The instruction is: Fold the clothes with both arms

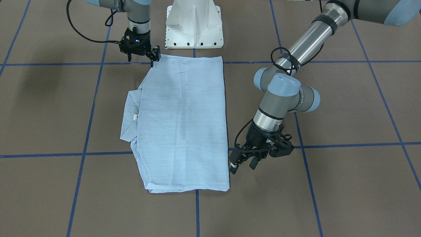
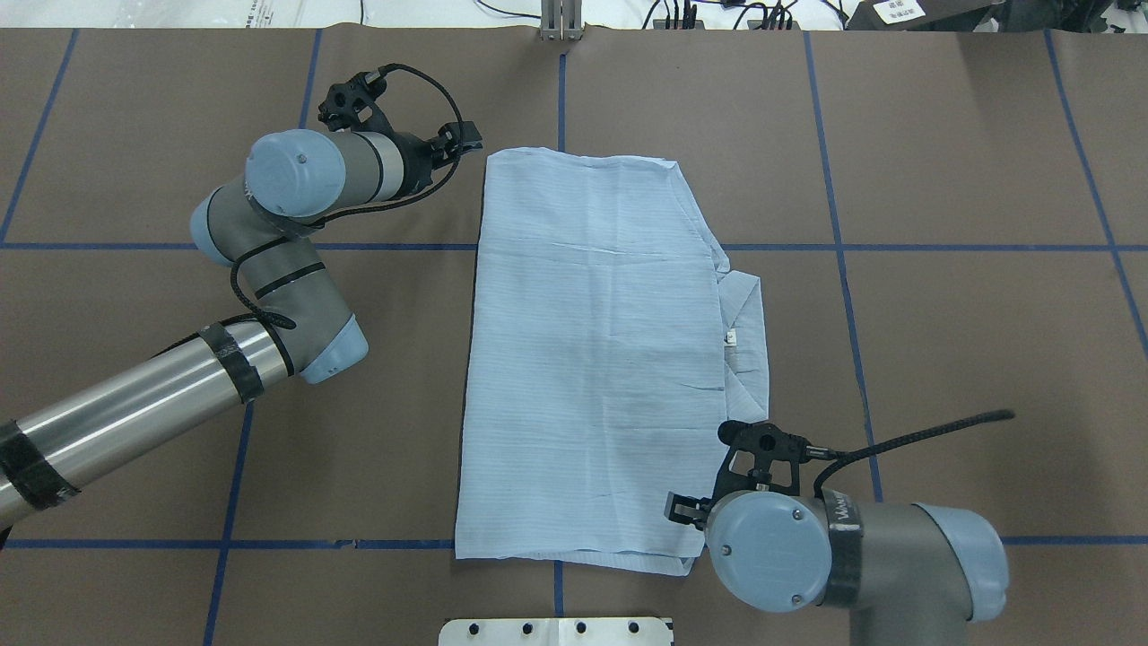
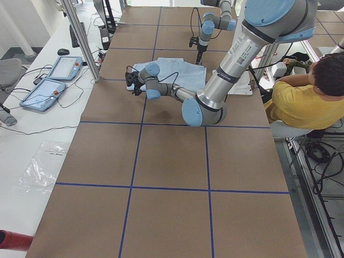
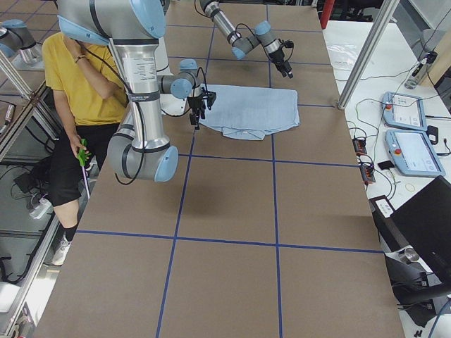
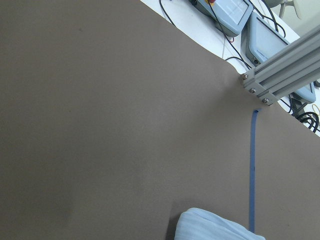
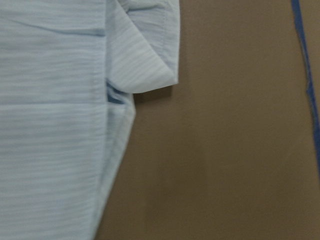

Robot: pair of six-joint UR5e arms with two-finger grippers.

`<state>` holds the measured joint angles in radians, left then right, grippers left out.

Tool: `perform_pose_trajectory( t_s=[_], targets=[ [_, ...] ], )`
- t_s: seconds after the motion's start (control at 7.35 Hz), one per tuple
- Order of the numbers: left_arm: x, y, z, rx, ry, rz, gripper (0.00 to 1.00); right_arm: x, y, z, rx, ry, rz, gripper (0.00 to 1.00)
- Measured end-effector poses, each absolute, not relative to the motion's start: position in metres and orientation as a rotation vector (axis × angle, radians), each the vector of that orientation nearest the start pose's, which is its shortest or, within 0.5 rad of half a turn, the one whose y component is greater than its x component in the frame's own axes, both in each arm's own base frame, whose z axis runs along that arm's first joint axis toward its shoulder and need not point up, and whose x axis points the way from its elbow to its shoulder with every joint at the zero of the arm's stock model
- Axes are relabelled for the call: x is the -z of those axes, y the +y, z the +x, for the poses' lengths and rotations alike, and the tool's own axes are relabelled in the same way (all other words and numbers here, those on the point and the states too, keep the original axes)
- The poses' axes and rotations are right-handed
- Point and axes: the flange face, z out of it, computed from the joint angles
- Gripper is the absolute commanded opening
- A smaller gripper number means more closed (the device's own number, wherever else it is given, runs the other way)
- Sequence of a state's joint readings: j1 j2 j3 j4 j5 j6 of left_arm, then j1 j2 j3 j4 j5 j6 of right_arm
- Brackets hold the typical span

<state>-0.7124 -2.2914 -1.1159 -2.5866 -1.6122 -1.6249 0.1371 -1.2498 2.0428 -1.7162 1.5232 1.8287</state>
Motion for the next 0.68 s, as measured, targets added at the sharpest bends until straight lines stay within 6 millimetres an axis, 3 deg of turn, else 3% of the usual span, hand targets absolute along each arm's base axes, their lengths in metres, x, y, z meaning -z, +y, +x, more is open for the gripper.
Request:
perform_pose_trajectory(
  t_s=[0.14,0.41,0.68],
  targets=[
    [-0.3105,-0.6078,0.5082,0.631,1.253,0.386,1.00,-0.2913,-0.2079,-0.5353,-0.573,-0.735,-0.069,1.00],
    [-0.3080,-0.6051,0.5097,0.632,1.258,0.386,1.00,-0.2865,-0.2067,-0.5361,-0.838,-0.839,-0.208,0.99],
    [-0.3157,-0.6026,0.5080,0.639,1.250,0.384,1.00,-0.2860,-0.2022,-0.5386,-0.960,-0.856,-0.284,0.97]
  ],
)
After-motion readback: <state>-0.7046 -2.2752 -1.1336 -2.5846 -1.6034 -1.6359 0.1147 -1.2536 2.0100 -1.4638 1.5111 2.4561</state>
